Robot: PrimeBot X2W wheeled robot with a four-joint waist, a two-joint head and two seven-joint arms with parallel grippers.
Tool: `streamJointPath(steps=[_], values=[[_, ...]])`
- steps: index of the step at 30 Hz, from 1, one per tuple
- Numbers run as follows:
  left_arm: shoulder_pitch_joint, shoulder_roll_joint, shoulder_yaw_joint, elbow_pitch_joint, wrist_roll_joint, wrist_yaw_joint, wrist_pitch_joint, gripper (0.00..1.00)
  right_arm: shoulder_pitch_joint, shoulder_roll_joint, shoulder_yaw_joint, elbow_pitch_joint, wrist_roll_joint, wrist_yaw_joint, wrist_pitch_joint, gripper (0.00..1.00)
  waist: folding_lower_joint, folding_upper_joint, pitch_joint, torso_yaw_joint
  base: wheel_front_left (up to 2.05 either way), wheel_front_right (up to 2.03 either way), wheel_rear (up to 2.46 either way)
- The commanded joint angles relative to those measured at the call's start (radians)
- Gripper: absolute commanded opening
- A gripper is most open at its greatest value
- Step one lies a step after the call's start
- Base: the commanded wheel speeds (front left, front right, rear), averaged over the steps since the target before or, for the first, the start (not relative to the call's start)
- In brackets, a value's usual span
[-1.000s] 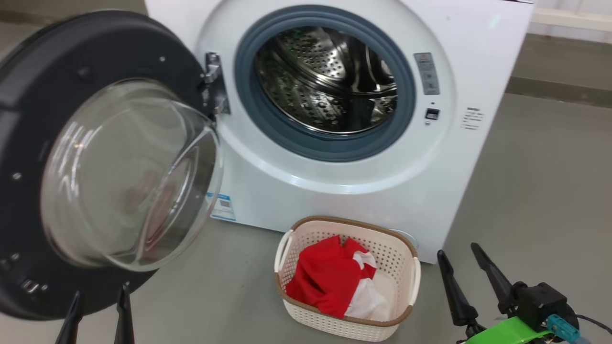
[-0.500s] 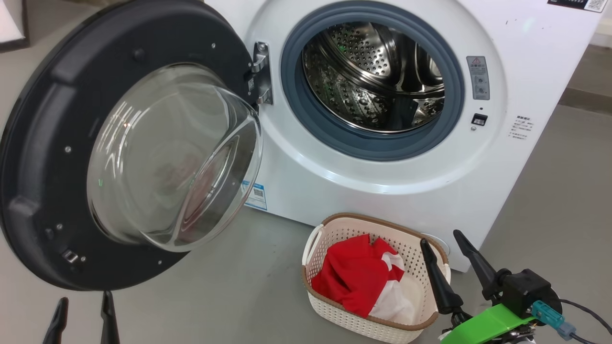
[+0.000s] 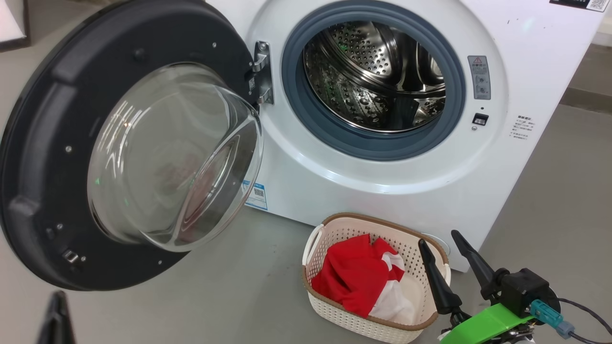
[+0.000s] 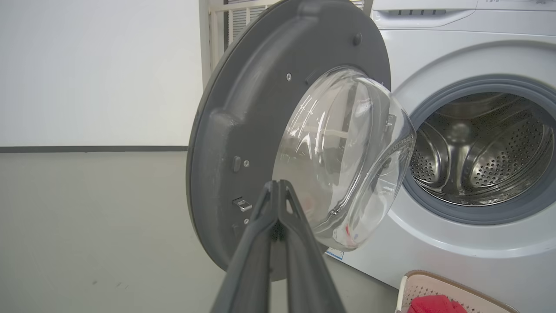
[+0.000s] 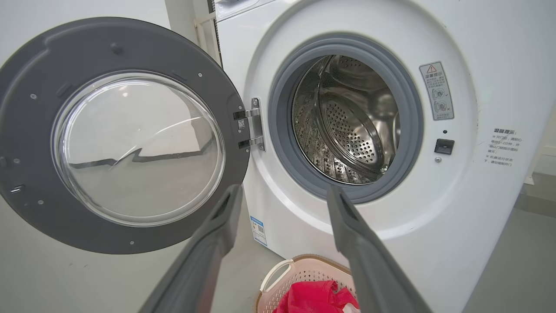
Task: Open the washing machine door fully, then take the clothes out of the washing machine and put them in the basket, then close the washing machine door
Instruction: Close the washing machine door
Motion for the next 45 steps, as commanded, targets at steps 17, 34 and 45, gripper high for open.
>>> streamJointPath(steps=[17,34,45], values=[[-0.530,0.203,0.234,0.104,-0.177,0.056,0.121,0.00,0.023,-0.030,-0.023,-0.040,-0.011,0.006,-0.006,1.00,0.0000,0.0000,-0.013,-0.053,0.00,0.00,0.00],[-0.927,0.259,0.395,0.754,-0.606,0.018,0.525,0.00,0.018,-0.053,-0.011,-0.035,-0.009,0.006,-0.006,1.00,0.0000,0.0000,-0.004,-0.064,0.00,0.00,0.00],[-1.008,0.274,0.353,0.879,-0.678,-0.023,0.762,0.00,0.014,-0.070,0.007,-0.026,-0.003,0.006,-0.006,1.00,0.0000,0.0000,-0.004,-0.067,0.00,0.00,0.00]])
